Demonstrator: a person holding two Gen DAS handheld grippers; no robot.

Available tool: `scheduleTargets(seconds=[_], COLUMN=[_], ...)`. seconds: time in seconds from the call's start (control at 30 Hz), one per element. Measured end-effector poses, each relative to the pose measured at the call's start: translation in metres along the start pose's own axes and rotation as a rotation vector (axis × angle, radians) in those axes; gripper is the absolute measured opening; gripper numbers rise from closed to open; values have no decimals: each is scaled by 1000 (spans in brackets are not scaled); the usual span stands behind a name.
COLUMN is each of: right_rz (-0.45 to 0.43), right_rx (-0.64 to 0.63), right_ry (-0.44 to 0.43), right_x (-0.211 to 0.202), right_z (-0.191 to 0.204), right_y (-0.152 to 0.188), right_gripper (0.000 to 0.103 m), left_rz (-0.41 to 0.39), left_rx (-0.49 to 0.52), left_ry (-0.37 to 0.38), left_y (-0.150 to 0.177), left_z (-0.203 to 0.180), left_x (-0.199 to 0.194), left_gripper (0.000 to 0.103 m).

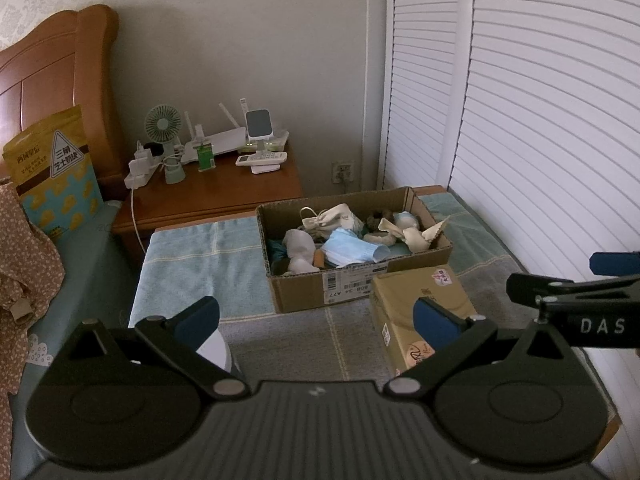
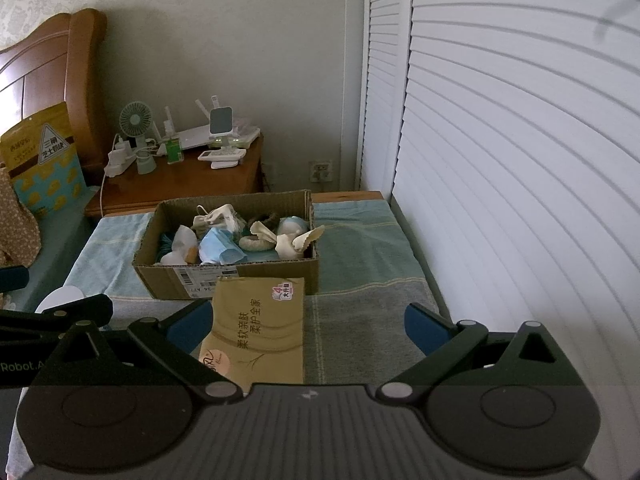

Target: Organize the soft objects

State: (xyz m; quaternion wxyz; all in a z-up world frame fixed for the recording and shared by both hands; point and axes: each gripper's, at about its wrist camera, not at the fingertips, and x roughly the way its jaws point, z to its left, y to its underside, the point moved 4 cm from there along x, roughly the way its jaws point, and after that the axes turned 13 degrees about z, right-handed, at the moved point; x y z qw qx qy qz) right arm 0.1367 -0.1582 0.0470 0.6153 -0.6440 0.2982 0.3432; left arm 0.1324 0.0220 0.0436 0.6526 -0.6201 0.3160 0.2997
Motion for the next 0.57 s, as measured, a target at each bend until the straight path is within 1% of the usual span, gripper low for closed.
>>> scheduleTargets(seconds=[0.57], right_rz=[-1], right_rx=[1], right_ry=[2], right_x=[0], right_z=[-2], right_y=[2], right_gripper=[103], left_rz=[-1], left_rx=[0], left_ry=[1], left_y=[0], left_z=[-2], left_x=[-1], left_gripper=[102])
